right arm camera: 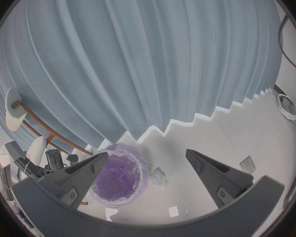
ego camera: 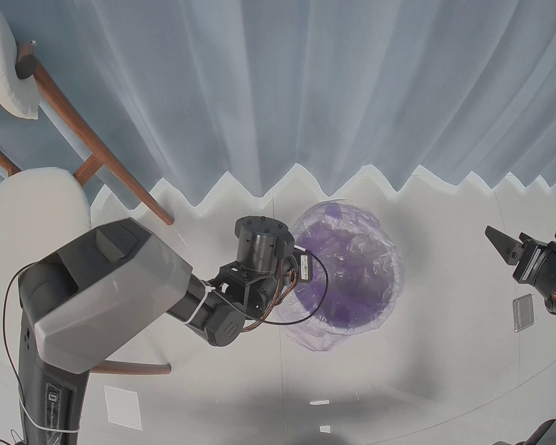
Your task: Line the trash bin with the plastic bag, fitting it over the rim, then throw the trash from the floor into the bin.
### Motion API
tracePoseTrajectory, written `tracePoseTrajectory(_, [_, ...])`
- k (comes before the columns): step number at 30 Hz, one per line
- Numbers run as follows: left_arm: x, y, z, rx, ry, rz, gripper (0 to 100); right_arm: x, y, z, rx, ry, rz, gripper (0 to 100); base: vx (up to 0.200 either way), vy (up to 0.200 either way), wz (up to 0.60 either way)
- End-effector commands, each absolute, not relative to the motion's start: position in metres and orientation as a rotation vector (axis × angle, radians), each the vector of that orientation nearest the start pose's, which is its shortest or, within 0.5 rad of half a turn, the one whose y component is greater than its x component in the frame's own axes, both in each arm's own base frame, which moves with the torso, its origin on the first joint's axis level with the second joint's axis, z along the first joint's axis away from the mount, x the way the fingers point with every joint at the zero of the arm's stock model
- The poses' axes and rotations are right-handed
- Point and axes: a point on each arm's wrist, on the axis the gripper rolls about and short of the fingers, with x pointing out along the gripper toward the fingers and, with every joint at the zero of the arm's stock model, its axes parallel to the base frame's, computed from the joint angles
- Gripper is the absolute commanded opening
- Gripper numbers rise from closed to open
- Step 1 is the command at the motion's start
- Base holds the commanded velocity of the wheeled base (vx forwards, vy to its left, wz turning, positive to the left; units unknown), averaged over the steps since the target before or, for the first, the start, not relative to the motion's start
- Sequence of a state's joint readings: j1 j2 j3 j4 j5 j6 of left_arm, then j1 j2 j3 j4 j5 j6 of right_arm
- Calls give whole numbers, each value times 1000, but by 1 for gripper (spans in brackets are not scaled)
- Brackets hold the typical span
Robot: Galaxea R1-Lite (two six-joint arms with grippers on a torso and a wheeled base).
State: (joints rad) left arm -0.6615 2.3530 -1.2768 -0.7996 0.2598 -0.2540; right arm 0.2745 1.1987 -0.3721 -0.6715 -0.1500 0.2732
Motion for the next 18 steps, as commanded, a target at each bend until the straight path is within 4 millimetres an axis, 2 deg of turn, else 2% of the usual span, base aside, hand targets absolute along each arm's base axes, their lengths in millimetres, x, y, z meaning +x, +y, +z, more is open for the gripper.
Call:
tracePoseTrajectory(1, [367, -278, 55, -115, 319, -360, 0, 160, 42, 187, 240, 166, 103, 100, 0, 0, 0])
tracePoseTrajectory(6, [364, -279, 51, -106, 329, -344, 0, 160, 42, 187, 241, 161, 103, 100, 0, 0, 0])
tracePoseTrajectory(7, [364, -280, 51, -109, 327, -339, 100, 160, 42, 187, 240, 163, 103, 100, 0, 0, 0])
tracePoseTrajectory(15, [360, -273, 53, -118, 341, -327, 100, 159, 41, 187, 239, 161, 103, 100, 0, 0, 0])
tracePoseTrajectory(18, [349, -264, 68, -120, 337, -328, 100, 158, 41, 187, 240, 158, 104, 100, 0, 0, 0])
